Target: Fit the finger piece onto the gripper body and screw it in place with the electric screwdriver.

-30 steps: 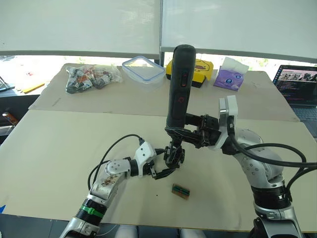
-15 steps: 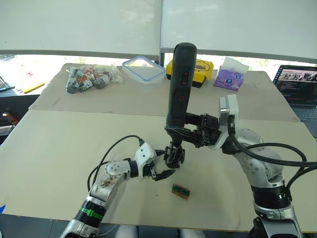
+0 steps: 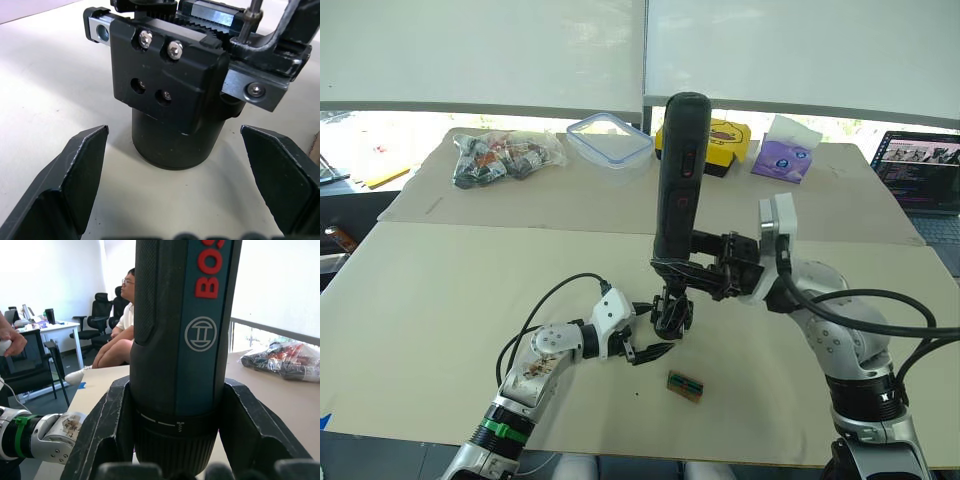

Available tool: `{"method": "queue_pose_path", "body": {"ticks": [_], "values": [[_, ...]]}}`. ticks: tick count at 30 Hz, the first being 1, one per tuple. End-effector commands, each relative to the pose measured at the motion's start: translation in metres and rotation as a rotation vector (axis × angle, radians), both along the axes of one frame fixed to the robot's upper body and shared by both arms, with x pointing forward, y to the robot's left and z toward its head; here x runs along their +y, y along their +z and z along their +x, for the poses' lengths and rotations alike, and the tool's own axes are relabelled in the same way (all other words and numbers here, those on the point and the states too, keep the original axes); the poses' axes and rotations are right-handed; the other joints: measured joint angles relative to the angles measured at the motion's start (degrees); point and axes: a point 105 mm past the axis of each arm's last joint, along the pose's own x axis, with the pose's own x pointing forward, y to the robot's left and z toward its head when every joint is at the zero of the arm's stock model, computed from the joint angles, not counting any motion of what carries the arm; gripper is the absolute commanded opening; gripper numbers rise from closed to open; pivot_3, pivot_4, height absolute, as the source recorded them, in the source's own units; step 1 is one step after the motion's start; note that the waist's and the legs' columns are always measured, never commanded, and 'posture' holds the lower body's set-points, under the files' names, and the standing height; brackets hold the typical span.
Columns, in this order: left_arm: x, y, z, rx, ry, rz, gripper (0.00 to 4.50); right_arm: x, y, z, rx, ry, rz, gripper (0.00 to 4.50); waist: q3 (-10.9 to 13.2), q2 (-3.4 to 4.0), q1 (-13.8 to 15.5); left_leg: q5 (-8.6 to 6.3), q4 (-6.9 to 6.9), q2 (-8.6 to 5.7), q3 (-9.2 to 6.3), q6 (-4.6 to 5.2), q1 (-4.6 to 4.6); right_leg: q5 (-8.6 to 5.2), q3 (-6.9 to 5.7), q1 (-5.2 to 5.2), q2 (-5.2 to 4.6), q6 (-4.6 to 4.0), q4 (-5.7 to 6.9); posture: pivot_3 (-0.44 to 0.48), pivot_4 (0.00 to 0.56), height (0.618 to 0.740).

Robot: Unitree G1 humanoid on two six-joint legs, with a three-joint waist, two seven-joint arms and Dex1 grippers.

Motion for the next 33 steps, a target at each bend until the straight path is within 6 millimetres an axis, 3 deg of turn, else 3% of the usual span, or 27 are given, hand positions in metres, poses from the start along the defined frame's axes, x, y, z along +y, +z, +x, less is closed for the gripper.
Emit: {"method": "queue_pose_path", "body": {"ticks": [1,29,33], "values": [[-0.001,0.007,-0.002,-0.016,-0.012,-0.018,4.5,-0.001,0.01,-0.007,-0.056,0.011,0.015,1.96,0.0,0.0,0.0,0.0,0.0,0.0,0.0,0.0,0.0,0.0,0.0,0.0,0.0,0.0,0.0,0.0,0.15,0.74],[-0.014,0.002,0.01,-0.007,0.002,-0.029,4.5,-0.001,0.01,-0.005,-0.07,-0.003,0.018,1.96,0.0,0.0,0.08,0.0,0.02,-0.01,0.0,0.0,0.03,0.01,0.0,0.04,0.0,0.01,0.0,0.0,0.15,0.74],[-0.016,0.002,0.009,0.007,-0.011,-0.041,3.22,-0.002,0.01,-0.005,-0.07,-0.005,0.014,1.96,0.0,0.0,0.11,0.0,0.02,-0.01,0.0,0.0,0.03,0.01,0.0,0.06,0.0,0.02,0.0,0.0,0.15,0.74]]}}
